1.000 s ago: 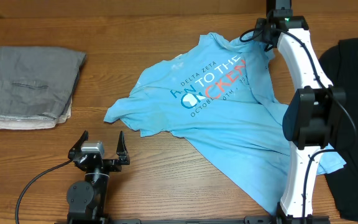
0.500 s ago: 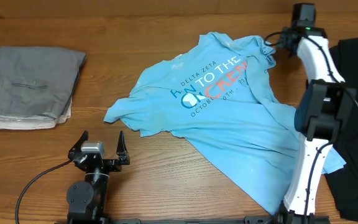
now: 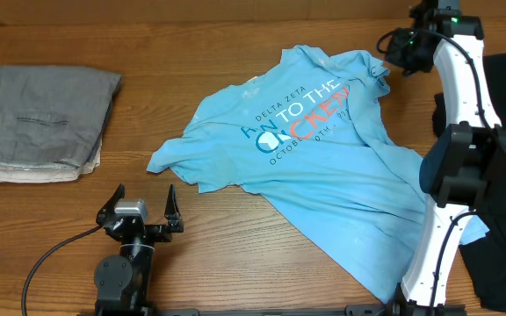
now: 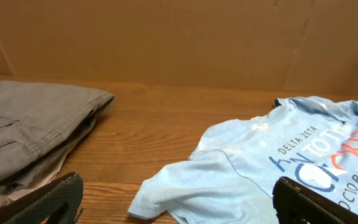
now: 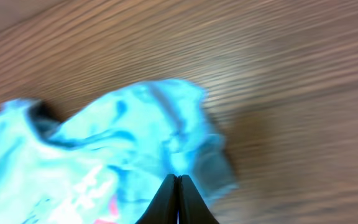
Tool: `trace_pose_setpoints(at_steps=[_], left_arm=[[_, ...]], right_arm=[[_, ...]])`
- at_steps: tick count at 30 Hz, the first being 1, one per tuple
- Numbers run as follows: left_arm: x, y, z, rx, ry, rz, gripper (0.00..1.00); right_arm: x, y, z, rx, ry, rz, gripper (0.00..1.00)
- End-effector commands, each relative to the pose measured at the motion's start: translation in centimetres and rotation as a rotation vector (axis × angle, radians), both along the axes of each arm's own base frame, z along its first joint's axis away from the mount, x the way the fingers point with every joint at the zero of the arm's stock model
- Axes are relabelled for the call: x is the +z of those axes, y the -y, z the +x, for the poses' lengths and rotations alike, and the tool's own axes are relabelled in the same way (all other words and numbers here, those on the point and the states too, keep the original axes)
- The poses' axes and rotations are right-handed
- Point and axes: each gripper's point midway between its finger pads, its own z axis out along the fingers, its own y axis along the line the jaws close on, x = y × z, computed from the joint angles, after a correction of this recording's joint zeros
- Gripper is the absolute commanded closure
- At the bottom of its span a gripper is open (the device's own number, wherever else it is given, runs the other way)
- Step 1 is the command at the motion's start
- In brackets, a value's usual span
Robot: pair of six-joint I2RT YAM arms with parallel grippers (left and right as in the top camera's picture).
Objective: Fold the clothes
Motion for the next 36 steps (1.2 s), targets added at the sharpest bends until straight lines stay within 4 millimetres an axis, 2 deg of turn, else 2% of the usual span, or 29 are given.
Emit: trace_pose_setpoints(at_steps=[1,7,18,23,29,36], left_arm=[[0.1,0.1,0.0,-0.009,0.010,0.021,0.00],[0.1,0.1,0.0,-0.009,0.010,0.021,0.00],[0.1,0.1,0.0,-0.009,0.010,0.021,0.00],[0.1,0.1,0.0,-0.009,0.010,0.021,0.00],[0.1,0.1,0.0,-0.009,0.009,0.021,0.00],[0.1,0.1,0.0,-0.009,0.010,0.021,0.00]], right_arm=[[-0.2,-3.0,-0.6,0.070,-0.002,0.105,0.96],[-3.3,-3.8,-0.4,0.083,0.001,0.106,0.96],[-6.7,-3.8,-0.1,0.064,0.031,0.113,0.96],[-7.3,-3.7,0.7,0.063,0.079,0.103,0.96],[-7.6,-1.6,1.5,-0.022,0.111,0.010,0.96],[-8.0,-1.0,2.8,-0.034,0.168,-0.017,0.96]])
